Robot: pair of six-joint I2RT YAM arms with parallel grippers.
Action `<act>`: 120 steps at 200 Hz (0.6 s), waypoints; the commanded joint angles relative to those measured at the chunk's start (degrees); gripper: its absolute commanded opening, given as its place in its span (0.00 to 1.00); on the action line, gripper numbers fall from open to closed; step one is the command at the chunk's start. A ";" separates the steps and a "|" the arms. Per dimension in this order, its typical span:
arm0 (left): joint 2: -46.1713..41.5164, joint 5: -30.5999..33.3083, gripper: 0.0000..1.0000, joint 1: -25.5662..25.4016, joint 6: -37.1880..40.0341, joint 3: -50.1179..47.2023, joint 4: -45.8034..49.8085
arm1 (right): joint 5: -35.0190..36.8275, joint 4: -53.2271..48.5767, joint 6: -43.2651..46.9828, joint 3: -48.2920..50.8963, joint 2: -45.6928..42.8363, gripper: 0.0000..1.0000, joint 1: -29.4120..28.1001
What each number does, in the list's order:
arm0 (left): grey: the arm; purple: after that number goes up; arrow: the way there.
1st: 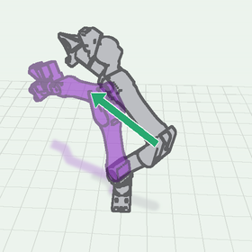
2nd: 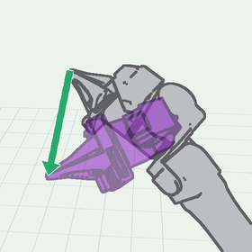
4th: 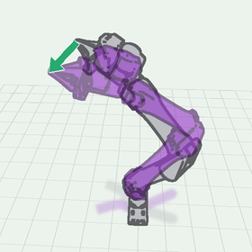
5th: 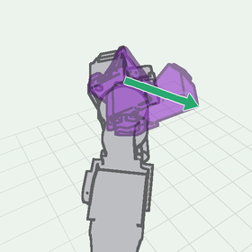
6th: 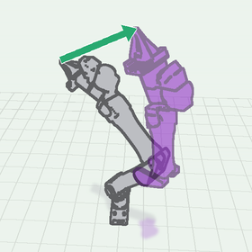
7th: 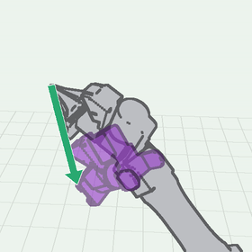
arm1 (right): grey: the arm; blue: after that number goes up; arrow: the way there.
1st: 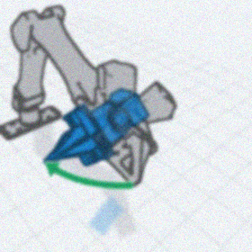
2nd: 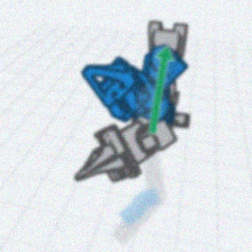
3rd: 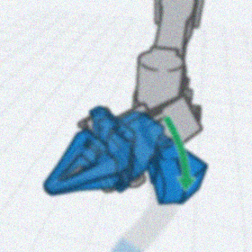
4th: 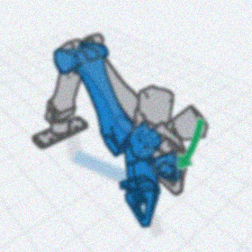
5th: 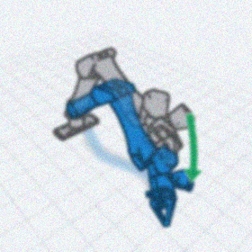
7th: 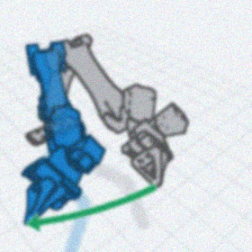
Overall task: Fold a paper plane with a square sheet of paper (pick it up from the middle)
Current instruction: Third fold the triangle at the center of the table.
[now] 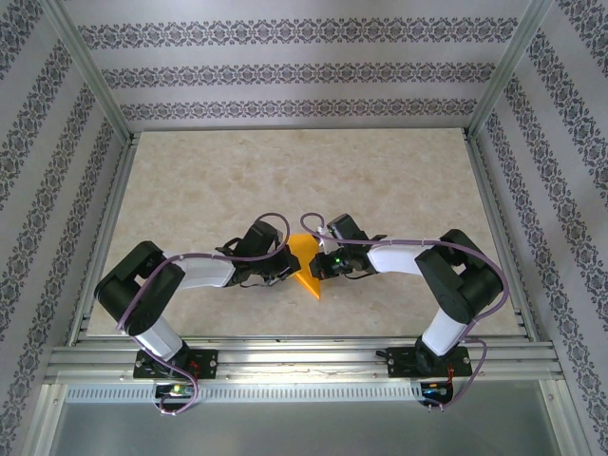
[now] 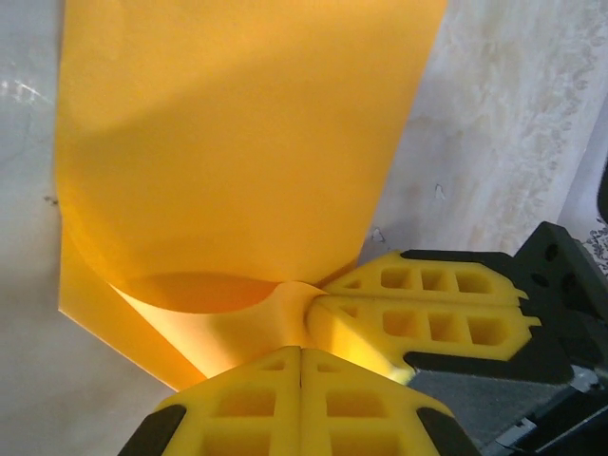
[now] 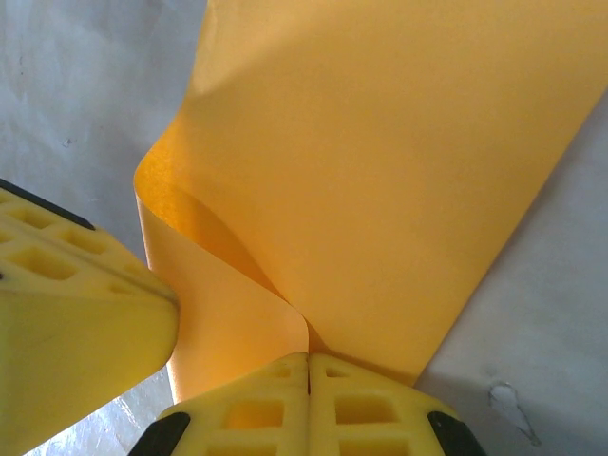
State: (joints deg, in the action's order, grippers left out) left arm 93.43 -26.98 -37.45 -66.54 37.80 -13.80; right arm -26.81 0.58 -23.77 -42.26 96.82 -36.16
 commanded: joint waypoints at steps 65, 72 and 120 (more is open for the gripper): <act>2.87 1.29 0.03 -0.52 -0.60 -1.49 -3.60 | 0.79 -1.46 0.13 -0.98 1.27 0.00 -0.92; 3.14 1.38 0.03 -0.52 -0.67 -1.92 -4.26 | 0.84 -1.46 0.13 -0.96 1.27 0.00 -0.93; 4.38 2.26 0.04 -0.52 -0.21 -3.65 -3.77 | 0.70 -1.41 0.04 -0.97 1.26 0.00 -0.96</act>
State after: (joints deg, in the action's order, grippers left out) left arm 96.31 -26.41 -37.45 -66.92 35.46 -17.63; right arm -26.76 0.58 -23.79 -42.41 96.95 -36.53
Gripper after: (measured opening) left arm 0.063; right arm 0.049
